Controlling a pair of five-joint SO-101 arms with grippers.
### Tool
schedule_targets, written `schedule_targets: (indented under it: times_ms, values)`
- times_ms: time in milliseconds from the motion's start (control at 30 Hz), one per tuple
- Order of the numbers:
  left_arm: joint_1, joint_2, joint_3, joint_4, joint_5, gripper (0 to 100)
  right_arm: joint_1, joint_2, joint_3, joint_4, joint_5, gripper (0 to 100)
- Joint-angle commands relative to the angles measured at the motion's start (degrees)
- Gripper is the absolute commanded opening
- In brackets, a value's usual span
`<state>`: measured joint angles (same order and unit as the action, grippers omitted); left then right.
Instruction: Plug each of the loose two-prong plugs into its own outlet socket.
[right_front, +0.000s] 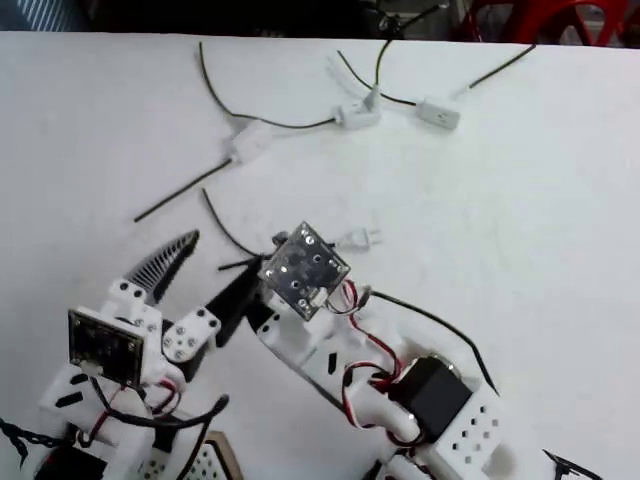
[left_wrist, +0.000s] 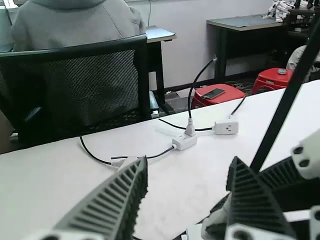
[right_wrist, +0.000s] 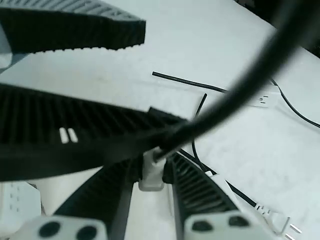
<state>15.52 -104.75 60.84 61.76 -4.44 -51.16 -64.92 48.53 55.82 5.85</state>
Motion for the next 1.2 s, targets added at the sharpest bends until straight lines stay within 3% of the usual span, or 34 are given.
schedule_targets:
  times_ms: [0, 167, 300, 433, 567, 733, 933, 1167]
  values:
    - [2.42, 0.22, -2.20, 2.90, -0.62, 26, 0.04, -0.48, -0.35, -1.27, -0.35, 1.7]
    - [-3.21, 0.40, -2.46, 2.81, -0.70, 26, 4.97, -0.48, -0.35, -1.27, -0.35, 1.7]
    - [-8.13, 0.57, -1.32, 3.34, -5.63, 26, 10.86, -0.48, 1.05, -1.54, -2.64, 1.7]
    - [-11.38, 2.07, 2.73, 3.16, -8.70, 26, 17.19, -0.48, 6.51, -7.96, -4.13, 1.7]
    - [-11.38, 13.23, 3.60, 3.69, -14.33, 26, 24.48, -0.48, 13.27, -18.68, -8.26, 1.7]
    - [-11.30, 33.89, -4.57, 3.69, -18.46, 30, 33.63, -0.40, 15.82, -24.75, -12.48, 1.7]
    - [-5.23, 53.05, -11.43, 3.69, -31.65, 30, 40.13, -0.40, 15.91, -26.15, -15.38, 1.7]
    - [5.49, 65.89, -11.69, 3.25, -48.88, 30, 43.03, -0.40, 15.91, -27.47, -15.38, 1.7]
